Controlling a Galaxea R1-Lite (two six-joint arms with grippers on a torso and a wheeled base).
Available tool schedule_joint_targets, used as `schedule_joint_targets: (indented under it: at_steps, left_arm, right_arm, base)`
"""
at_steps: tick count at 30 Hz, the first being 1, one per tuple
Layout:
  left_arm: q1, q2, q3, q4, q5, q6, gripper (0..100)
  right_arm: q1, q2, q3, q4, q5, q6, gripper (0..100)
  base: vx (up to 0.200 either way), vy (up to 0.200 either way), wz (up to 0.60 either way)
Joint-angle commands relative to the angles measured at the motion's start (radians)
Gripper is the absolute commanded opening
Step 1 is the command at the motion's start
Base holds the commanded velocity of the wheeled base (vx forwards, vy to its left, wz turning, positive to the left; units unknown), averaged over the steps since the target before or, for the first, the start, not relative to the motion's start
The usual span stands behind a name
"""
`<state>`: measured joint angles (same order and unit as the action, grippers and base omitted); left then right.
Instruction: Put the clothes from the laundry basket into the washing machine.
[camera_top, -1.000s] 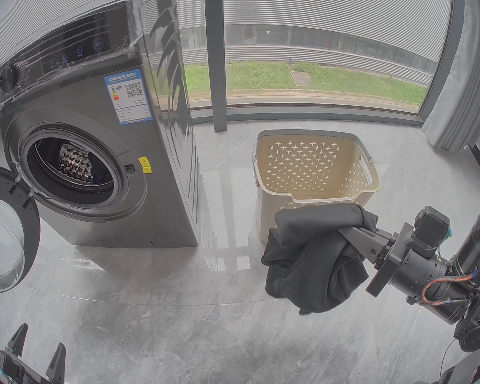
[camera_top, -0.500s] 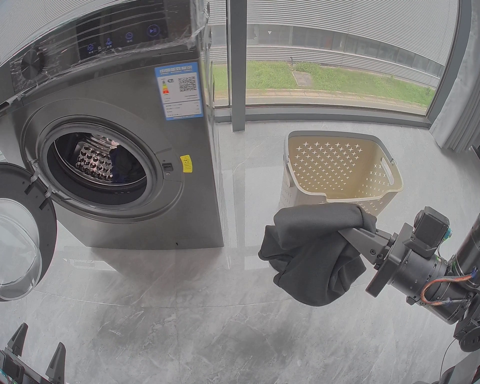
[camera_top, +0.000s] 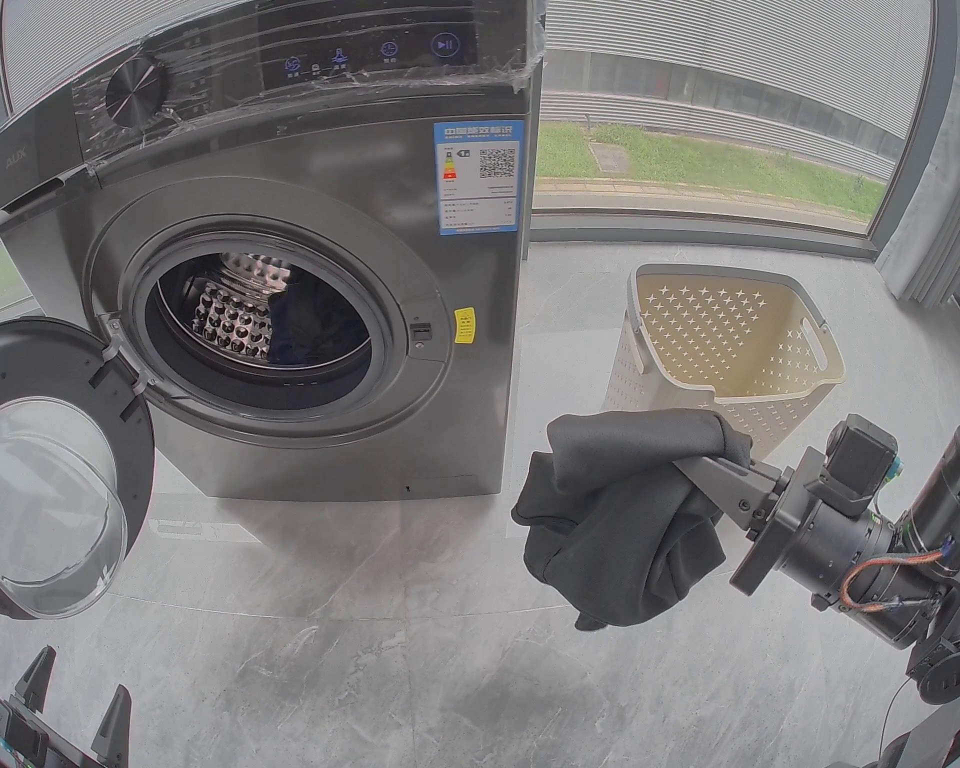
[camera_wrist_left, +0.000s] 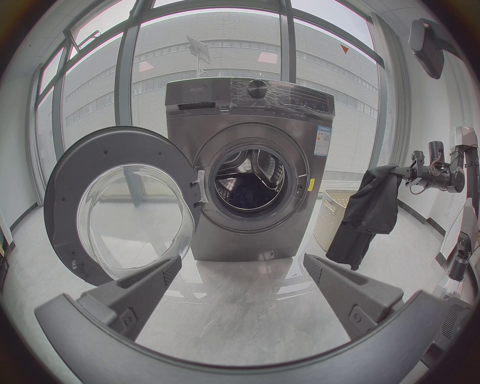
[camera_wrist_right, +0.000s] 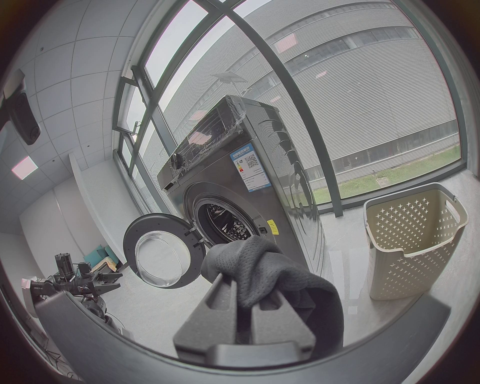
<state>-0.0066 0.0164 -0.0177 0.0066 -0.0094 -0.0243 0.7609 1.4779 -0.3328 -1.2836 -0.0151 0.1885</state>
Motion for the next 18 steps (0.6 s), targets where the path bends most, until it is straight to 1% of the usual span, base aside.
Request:
schedule_joint_targets:
  at_steps: [1, 10, 18]
  left_arm:
    - [0.000, -0.013, 0.015, 0.000, 0.000, 0.001, 100]
    - [0.000, -0.015, 0.015, 0.000, 0.000, 0.001, 100]
    - [0.000, -0.015, 0.015, 0.000, 0.000, 0.001, 100]
  right_arm:
    - [0.000, 0.004, 0.000, -0.002, 0.000, 0.000, 0]
    - [-0.002, 0.005, 0.001, 0.000, 0.000, 0.002, 0]
    - [-0.002, 0.010, 0.001, 0.000, -0.002, 0.003, 0]
  base:
    - [0.000, 0.000, 0.00]
    - [-0.200, 0.000, 0.00]
    - [0.000, 0.000, 0.00]
